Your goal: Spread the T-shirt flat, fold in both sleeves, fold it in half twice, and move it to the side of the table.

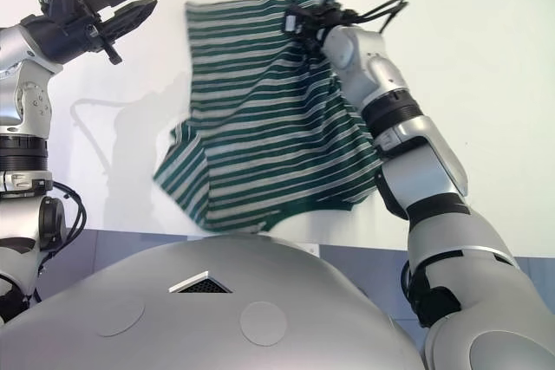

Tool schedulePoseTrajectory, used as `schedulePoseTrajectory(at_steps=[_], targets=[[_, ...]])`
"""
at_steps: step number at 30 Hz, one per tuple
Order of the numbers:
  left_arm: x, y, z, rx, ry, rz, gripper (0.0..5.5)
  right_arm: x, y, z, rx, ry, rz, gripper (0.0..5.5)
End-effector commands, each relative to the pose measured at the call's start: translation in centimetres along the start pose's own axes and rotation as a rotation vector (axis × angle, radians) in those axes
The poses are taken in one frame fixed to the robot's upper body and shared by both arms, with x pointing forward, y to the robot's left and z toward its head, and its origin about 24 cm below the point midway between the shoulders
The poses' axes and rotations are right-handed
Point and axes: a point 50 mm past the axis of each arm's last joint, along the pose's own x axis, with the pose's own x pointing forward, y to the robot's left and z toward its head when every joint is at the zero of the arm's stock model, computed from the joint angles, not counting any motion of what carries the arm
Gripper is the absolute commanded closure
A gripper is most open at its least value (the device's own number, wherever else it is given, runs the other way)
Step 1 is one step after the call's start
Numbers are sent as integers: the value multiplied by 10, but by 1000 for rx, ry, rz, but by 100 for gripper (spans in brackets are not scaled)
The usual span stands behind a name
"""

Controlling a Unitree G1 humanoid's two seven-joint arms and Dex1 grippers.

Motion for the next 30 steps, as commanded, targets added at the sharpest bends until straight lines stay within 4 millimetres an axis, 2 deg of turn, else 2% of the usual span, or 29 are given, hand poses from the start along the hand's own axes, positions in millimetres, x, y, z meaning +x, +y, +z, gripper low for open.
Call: schedulePoseTrajectory(at_steps=[1, 4, 7, 8, 10, 12, 14, 16, 18, 20, 22, 25, 28, 30], targets=[[9, -6, -10, 29, 60, -19, 384, 4, -23, 4, 115, -30, -143, 132], [19, -29, -22, 68, 120, -124, 384, 0, -53, 26, 351, -221, -312, 132], [53, -58, -32, 94, 91, -133, 384, -14, -77, 37, 523, -399, -445, 132], [66, -71, -38, 108, 101, -141, 384, -17, -80, 38, 557, -434, -460, 132], [78, -91, -54, 171, 168, -172, 384, -22, -79, 37, 588, -476, -443, 132], [83, -95, -69, 232, 232, -134, 384, -30, -76, 35, 666, -543, -403, 132], [69, -93, -95, 294, 379, -125, 384, -40, -74, 28, 733, -586, -366, 132], [39, -91, -121, 376, 552, -176, 384, -50, -76, 17, 778, -601, -350, 132], [5, -89, -132, 516, 672, -265, 384, -60, -78, 1, 819, -593, -324, 132], [-15, -88, -124, 551, 682, -296, 384, -74, -78, -16, 823, -578, -242, 132], [-19, -88, -114, 542, 652, -263, 384, -86, -77, -24, 798, -581, -137, 132], [-6, -93, -98, 471, 545, -167, 384, -115, -56, -30, 706, -592, 176, 132], [8, -97, -82, 338, 423, -76, 384, -150, -32, -25, 664, -643, 505, 132], [10, -95, -77, 300, 402, -51, 384, -159, -27, -23, 635, -642, 590, 132]])
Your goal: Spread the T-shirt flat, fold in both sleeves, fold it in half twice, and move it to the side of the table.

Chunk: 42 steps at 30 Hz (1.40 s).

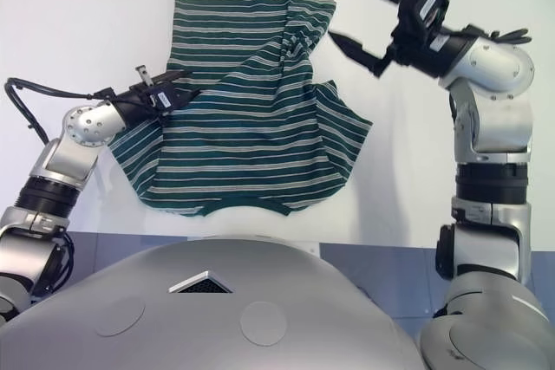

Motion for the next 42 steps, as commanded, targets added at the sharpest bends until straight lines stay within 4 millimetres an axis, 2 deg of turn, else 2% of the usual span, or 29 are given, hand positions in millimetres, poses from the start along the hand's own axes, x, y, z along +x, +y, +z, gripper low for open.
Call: schedulePoseTrajectory(at_steps=[1, 4, 7, 9, 11, 12, 14, 16, 19, 22, 24, 26, 27, 30, 32, 34, 36, 39, 42], targets=[[2, -4, 0, -92, 8, -16, 384, -7, 14, 5, -5, 57, 134, 132], [3, -1, -3, -86, 28, -14, 384, -3, 17, -23, -71, 244, 121, 132], [4, -2, -6, -76, 45, -25, 384, 3, 9, -55, -185, 419, 15, 132], [4, -3, -9, -65, 59, -33, 384, -3, 23, -79, -228, 552, 87, 132], [3, -3, -14, -48, 80, -34, 384, -16, 37, -91, -250, 646, 218, 132], [3, -2, -15, -44, 85, -34, 384, -19, 40, -92, -256, 662, 247, 132], [0, -3, -25, -7, 132, -46, 384, -45, 22, -73, -282, 721, 322, 132], [-2, -3, -33, 19, 169, -46, 384, -61, 11, -55, -289, 746, 371, 132], [-6, -1, -49, 24, 220, -48, 384, -62, 8, -47, -260, 714, 377, 132], [-13, -1, -49, 2, 191, -77, 384, -51, 4, -40, -233, 606, 311, 132], [-14, 3, -42, -48, 125, -70, 384, -39, -11, -30, -244, 503, 177, 132], [-17, 9, -28, -124, 20, -64, 384, -20, -34, -16, -265, 370, -13, 132], [-20, 16, -23, -157, -19, -48, 384, -8, -39, -9, -260, 295, -58, 132], [-28, 33, -17, -210, -73, -1, 384, 27, -33, 1, -220, 134, -92, 132], [-28, 44, -16, -225, -91, 47, 384, 43, -13, -10, -211, 144, -4, 132], [-27, 52, -14, -240, -115, 106, 384, 49, 3, -28, -236, 225, 87, 132], [-25, 56, -11, -259, -144, 151, 384, 51, 0, -47, -292, 333, 74, 132], [-23, 60, -8, -293, -179, 187, 384, 48, -15, -74, -446, 520, 12, 132], [-24, 55, -9, -299, -169, 167, 384, 57, -21, -75, -471, 488, -47, 132]])
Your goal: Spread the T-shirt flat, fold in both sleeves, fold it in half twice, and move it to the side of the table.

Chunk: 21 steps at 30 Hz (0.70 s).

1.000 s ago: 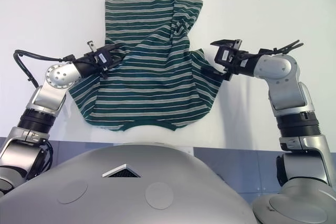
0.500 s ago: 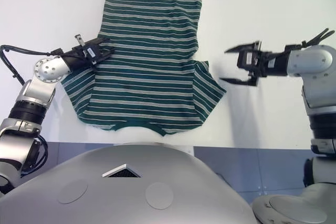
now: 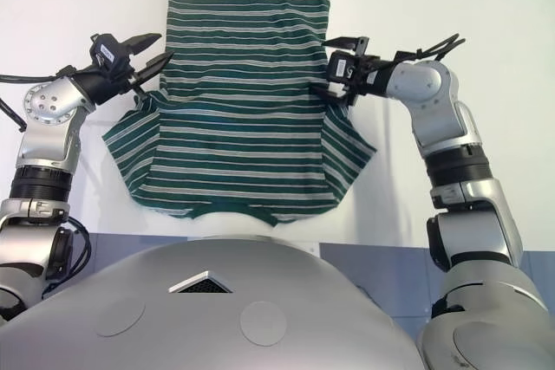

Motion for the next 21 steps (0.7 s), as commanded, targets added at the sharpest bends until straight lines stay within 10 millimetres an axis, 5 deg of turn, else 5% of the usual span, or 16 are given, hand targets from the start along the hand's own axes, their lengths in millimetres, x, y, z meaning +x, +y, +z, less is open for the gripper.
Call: schedulePoseTrajectory(at_steps=[1, 8, 11, 13, 16, 18, 21], targets=[[-3, -1, 1, -13, 7, -7, 384, 10, 7, -7, 33, 20, 1, 132], [-18, -10, 9, 35, 24, -75, 384, -25, -1, 15, 234, -211, 142, 132], [-62, -15, 20, 151, 118, -165, 384, -58, -19, 11, 272, -207, 94, 132], [-102, -1, 39, 246, 223, -213, 384, -85, -33, 6, 329, -208, 0, 132], [-148, 1, 73, 302, 359, -348, 384, -118, -29, 1, 409, -202, -44, 132], [-161, -7, 78, 340, 457, -427, 384, -123, -23, 4, 446, -200, -44, 132], [-151, -37, 60, 377, 492, -518, 326, -116, -13, 10, 477, -202, 12, 129]])
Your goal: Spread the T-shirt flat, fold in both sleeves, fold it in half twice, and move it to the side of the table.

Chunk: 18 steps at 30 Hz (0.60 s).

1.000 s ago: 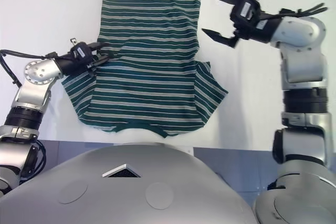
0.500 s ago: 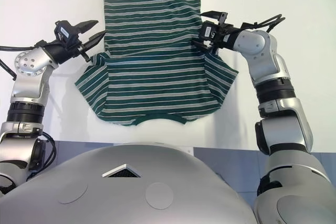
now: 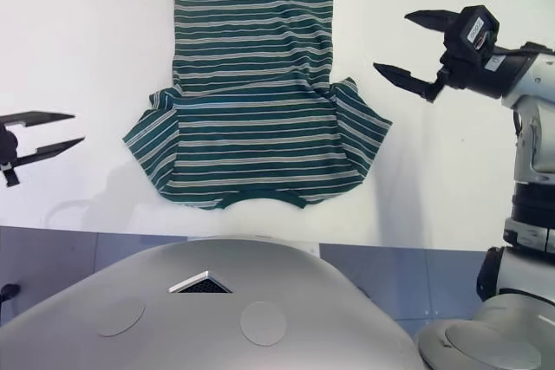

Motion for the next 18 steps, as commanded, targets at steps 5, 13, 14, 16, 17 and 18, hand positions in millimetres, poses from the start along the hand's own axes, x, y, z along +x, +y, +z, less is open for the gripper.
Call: schedulePoseTrajectory(at_steps=[5, 13, 14, 16, 17, 18], targets=[[53, -10, -14, 242, 109, 68, 242, 7, 10, 4, 23, 14, 29, 129], [60, -14, -31, 300, 152, 36, 102, 14, 15, -3, 28, 17, 41, 129], [61, -16, -32, 298, 145, 22, 102, 15, 15, -4, 29, 17, 40, 129], [64, -20, -31, 305, 133, -8, 102, 15, 16, -6, 30, 17, 43, 129], [65, -21, -31, 306, 127, -19, 123, 16, 17, -7, 31, 17, 46, 129], [66, -22, -30, 309, 118, -24, 137, 17, 18, -8, 32, 18, 51, 129]])
